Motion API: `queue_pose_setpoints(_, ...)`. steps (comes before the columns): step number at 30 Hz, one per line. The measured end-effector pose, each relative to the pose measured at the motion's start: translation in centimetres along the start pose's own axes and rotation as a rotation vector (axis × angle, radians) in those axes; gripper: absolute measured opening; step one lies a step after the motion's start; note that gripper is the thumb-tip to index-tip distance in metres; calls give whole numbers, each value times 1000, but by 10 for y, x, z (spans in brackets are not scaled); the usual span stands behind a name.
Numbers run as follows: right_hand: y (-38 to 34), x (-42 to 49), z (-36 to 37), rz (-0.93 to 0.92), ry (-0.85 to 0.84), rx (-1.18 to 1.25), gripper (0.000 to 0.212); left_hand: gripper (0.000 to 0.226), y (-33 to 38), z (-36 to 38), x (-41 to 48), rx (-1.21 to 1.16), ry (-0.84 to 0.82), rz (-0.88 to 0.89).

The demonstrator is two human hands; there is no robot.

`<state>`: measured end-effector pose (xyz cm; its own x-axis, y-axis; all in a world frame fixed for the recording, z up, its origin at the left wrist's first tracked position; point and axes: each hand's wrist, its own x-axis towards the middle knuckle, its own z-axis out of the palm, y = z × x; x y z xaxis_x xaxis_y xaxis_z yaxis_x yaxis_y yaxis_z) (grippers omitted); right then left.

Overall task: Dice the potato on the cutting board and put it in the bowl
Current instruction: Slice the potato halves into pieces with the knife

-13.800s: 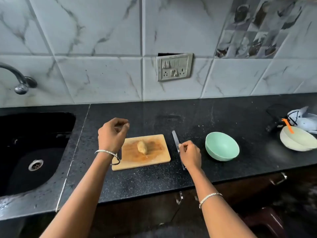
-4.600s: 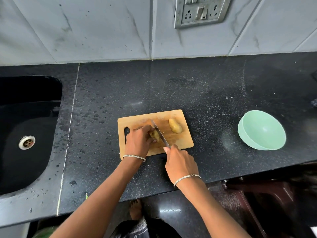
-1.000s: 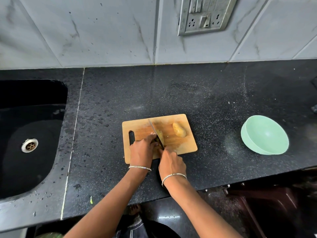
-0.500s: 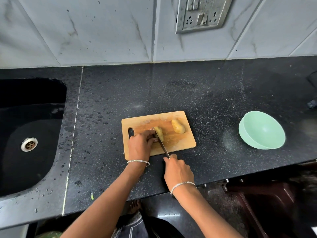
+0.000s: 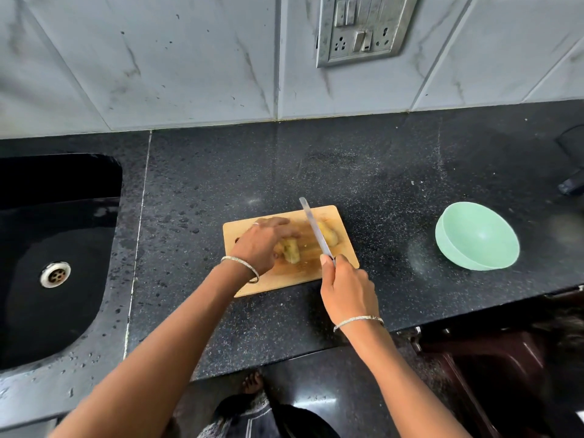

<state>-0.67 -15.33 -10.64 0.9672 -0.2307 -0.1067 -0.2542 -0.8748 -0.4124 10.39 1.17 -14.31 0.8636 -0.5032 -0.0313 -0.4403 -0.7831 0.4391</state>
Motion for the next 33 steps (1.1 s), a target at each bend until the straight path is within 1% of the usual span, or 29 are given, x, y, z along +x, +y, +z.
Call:
queue_pose_setpoints(2,-1,7,1,15,19,24,42,63,2,-4,8,73,-104,75)
queue_pose_setpoints(3,-2,9,2,22,22,34,43,59,3,-6,11,106,-135,97)
queue_pose_setpoints(5,-3,13,3,28,19,48,43,48,3,-10,15,152,-148,138)
queue_pose_setpoints(8,-6,13,4,33,1,61,42,33,4,-11,15,121,-91,154)
queue_pose_setpoints(10,-6,10,4,48,-13,81,40,24,4,-8,11,106,-52,104)
queue_pose_setpoints(12,-4,5,5,64,-33,94,40,20,4,-1,7,139,18,36)
queue_pose_setpoints(14,-2,0,9,93,-56,100,40,21,5,6,3,154,102,-63)
queue_pose_setpoints(17,-1,-7,17,120,-100,88,42,33,9,11,-4,113,191,-231)
queue_pose_setpoints(22,-8,-7,23,181,-148,92,44,58,21,14,-14,42,216,-369)
queue_pose_setpoints(25,-9,-5,25,202,-177,86,44,62,21,7,-13,-71,225,-441)
queue_pose_setpoints(27,-7,-4,25,195,-186,101,43,63,11,3,-12,-93,146,-423)
queue_pose_setpoints(29,-5,-4,27,186,-208,114,43,69,3,-1,-12,-101,45,-346)
queue_pose_setpoints(30,-4,-5,28,183,-225,119,44,70,2,-2,-12,-107,20,-312)
queue_pose_setpoints(31,-3,-5,30,174,-243,125,45,67,3,-2,-13,-111,14,-293)
queue_pose_setpoints(33,-4,-6,34,158,-276,141,47,53,5,-3,-14,-115,32,-285)
